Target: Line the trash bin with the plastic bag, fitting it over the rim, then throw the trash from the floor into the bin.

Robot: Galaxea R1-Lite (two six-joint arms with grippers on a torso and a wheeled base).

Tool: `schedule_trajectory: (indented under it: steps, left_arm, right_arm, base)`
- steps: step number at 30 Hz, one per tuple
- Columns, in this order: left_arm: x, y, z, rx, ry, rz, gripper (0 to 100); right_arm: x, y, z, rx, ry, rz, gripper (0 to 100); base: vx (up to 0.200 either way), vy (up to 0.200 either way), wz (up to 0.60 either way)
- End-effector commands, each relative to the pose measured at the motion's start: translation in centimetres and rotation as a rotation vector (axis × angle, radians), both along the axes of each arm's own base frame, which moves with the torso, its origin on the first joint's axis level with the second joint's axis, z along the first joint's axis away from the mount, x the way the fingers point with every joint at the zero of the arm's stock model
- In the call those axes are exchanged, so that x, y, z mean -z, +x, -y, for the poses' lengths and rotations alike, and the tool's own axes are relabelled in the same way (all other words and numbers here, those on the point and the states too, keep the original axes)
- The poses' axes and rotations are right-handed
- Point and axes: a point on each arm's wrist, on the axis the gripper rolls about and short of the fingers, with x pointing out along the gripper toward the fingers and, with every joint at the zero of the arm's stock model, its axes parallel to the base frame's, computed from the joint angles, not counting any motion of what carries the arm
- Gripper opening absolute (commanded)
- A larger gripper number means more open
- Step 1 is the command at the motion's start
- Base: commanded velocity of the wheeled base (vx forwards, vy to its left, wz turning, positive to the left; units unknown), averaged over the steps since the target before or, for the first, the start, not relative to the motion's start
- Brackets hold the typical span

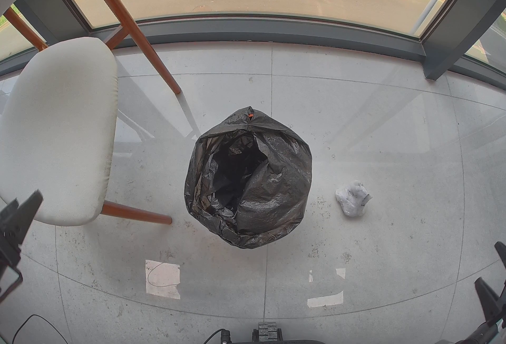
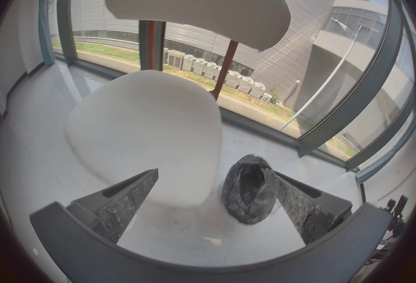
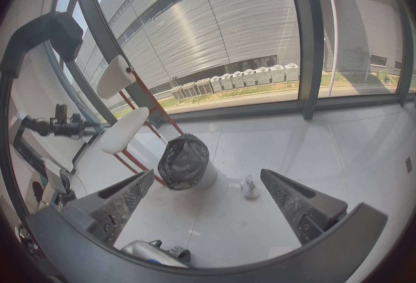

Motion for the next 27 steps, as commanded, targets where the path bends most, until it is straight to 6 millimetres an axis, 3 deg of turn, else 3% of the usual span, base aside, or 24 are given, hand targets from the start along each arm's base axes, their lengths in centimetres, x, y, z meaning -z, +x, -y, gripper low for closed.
schedule_trajectory:
  steps: [1,3,4,5,10,11,12,16,17,18,20,22,24,25,27]
  left_arm:
    - [3.9,-6.0,-0.6,-0.087,0.047,0.051,100]
    - [6.0,-7.6,-0.6,-0.084,0.070,0.053,100]
    - [6.1,-7.6,-0.6,-0.084,0.073,0.055,100]
    - [7.4,-7.9,-0.6,-0.103,0.125,0.042,100]
    - [10.6,-6.8,-0.4,-0.110,0.255,-0.033,100]
    - [10.6,-6.8,-0.4,-0.110,0.255,-0.033,100]
    - [11.2,-6.3,-0.4,-0.097,0.310,0.003,100]
    - [12.1,-5.8,-0.1,0.034,0.407,0.052,100]
    - [12.0,-5.8,-0.1,0.037,0.407,0.061,100]
    - [11.8,-5.7,-0.1,0.025,0.397,0.078,100]
    - [11.8,-5.7,-0.1,0.017,0.384,0.079,100]
    - [11.9,-5.7,-0.2,0.004,0.358,0.074,100]
    - [11.9,-5.7,-0.2,0.004,0.358,0.074,100]
    - [11.9,-5.7,-0.2,0.000,0.356,0.073,100]
    - [11.9,-5.7,-0.2,0.001,0.356,0.073,100]
  right_arm:
    - [-5.8,2.9,-0.1,0.070,0.042,-0.129,100]
    - [-8.3,7.1,-0.5,0.079,0.049,-0.202,100]
    - [-8.5,7.3,-0.5,0.079,0.051,-0.204,100]
    - [-9.4,10.4,-0.8,0.082,0.061,-0.244,100]
    - [-8.9,19.4,-1.5,0.080,0.025,-0.327,100]
    - [-8.9,19.4,-1.5,0.080,0.025,-0.327,100]
    - [-7.6,23.0,-1.8,0.087,0.000,-0.362,100]
    - [-3.7,28.8,-1.4,0.122,-0.026,-0.469,100]
    - [-3.2,29.4,-1.3,0.128,-0.026,-0.481,100]
    - [-1.4,31.3,-1.0,0.146,-0.030,-0.519,100]
    - [0.0,32.8,-0.9,0.159,-0.032,-0.537,100]
    - [3.1,35.5,-0.1,0.192,-0.035,-0.571,100]
    - [3.1,35.5,-0.1,0.192,-0.035,-0.571,100]
    - [7.1,37.7,0.4,0.201,-0.047,-0.603,100]
    - [9.6,38.5,0.5,0.199,-0.072,-0.611,100]
  base:
    - [0.000,0.000,0.00]
    - [0.000,0.000,0.00]
    - [0.000,0.000,0.00]
    - [0.000,0.000,0.00]
    - [0.000,0.000,0.00]
    - [0.000,0.000,0.00]
    - [0.000,0.000,0.00]
    - [0.000,0.000,0.00]
    - [0.000,0.000,0.00]
    - [0.000,0.000,0.00]
    - [0.000,0.000,0.00]
    - [0.000,0.000,0.00]
    - [0.000,0.000,0.00]
    - [0.000,0.000,0.00]
    - [0.000,0.000,0.00]
